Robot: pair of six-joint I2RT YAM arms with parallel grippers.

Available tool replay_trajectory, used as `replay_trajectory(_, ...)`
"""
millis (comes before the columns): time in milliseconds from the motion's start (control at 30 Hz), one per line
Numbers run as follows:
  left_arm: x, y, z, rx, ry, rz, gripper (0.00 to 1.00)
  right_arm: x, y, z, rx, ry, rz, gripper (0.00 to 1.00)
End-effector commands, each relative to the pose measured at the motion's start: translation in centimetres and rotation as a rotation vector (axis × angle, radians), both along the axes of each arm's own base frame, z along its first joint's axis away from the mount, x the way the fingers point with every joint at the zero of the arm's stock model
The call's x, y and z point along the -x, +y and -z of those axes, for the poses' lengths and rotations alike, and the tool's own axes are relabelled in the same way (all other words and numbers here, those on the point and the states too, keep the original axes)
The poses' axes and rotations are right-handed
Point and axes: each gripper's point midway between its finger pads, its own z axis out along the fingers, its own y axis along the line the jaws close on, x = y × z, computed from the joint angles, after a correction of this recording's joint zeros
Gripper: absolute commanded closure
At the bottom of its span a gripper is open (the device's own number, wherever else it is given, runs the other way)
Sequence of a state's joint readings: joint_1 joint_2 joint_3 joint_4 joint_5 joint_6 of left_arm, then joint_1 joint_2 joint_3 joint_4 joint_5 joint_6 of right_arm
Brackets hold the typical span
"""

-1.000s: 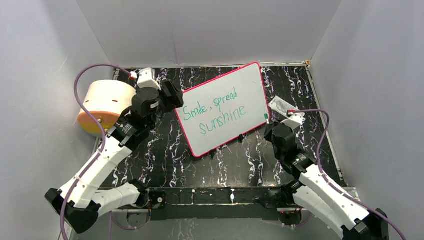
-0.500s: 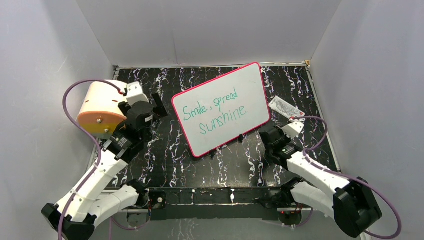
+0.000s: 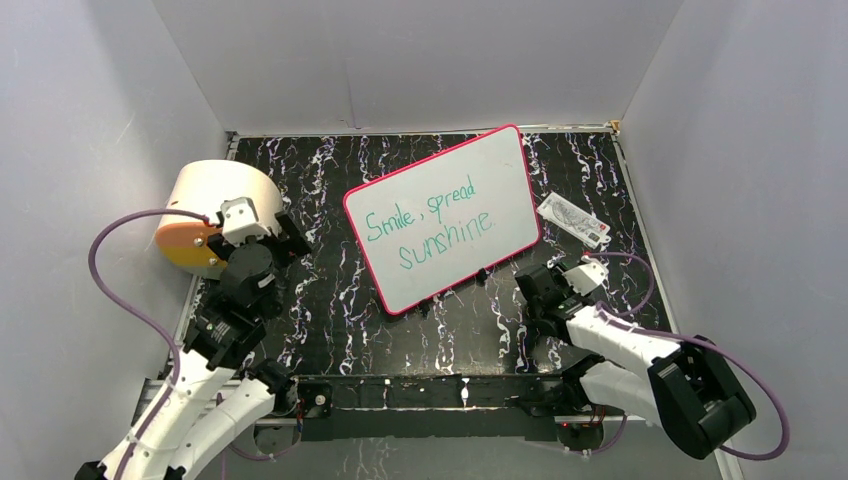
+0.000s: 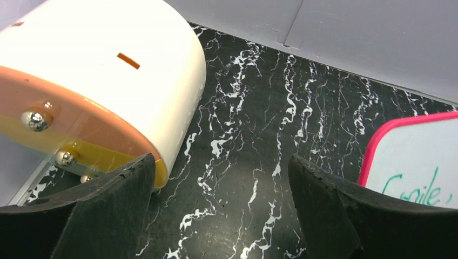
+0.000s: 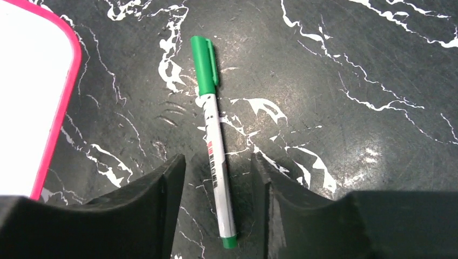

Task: Write a sentence on the whiteboard
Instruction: Place the whiteboard marker at the center of the board, then reset both arms

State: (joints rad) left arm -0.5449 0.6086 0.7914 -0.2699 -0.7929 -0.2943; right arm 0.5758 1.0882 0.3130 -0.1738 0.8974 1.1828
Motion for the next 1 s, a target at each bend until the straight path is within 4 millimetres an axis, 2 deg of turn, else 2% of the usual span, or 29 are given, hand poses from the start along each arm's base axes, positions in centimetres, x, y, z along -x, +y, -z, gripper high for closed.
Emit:
replay_trajectory(0,1.2,0.3,-0.6,0.027,-0.062,0.037,0.11,0.2,0.0,-1.1,-0.014,-0.016,-0.016,0.4)
replay_trajectory(133,2.4,0.5,-0.8,0.046,-0.081,0.069,0.1,0.0,0.1,-4.1,0.013,-0.051,-0.094,0.24)
replay_trajectory(200,3.2,0.9,-1.3,0.062,-0.086,0.068,0.1,-0.2,0.3,-6.6,0.029,-0.092,-0.148,0.16)
replay_trajectory(267,3.8,1.1,-1.5,0.071,-0.088,0.077,0.1,-0.5,0.5,-9.6,0.051,-0.151,-0.215,0.04)
replay_trajectory(300,4.2,1.1,-1.6,0.074,-0.09,0.088,0.1,-0.5,0.6,-11.0,0.069,-0.179,-0.252,0.02)
replay_trajectory(433,5.1,0.8,-2.1,0.094,-0.117,0.142,0.1,0.4,0.2,-16.4,0.113,-0.277,-0.339,0.01)
replay_trajectory(667,6.3,1.0,-2.8,0.136,-0.167,0.168,0.1,2.6,0.1,-22.7,0.124,-0.41,-0.469,0.01)
replay_trajectory(767,6.7,0.9,-3.0,0.163,-0.193,0.185,0.1,3.2,-0.4,-24.6,0.14,-0.461,-0.479,0.01)
replay_trajectory(967,6.6,0.1,-2.3,0.18,-0.237,0.227,0.1,4.1,-1.1,-25.7,0.138,-0.516,-0.474,0.01)
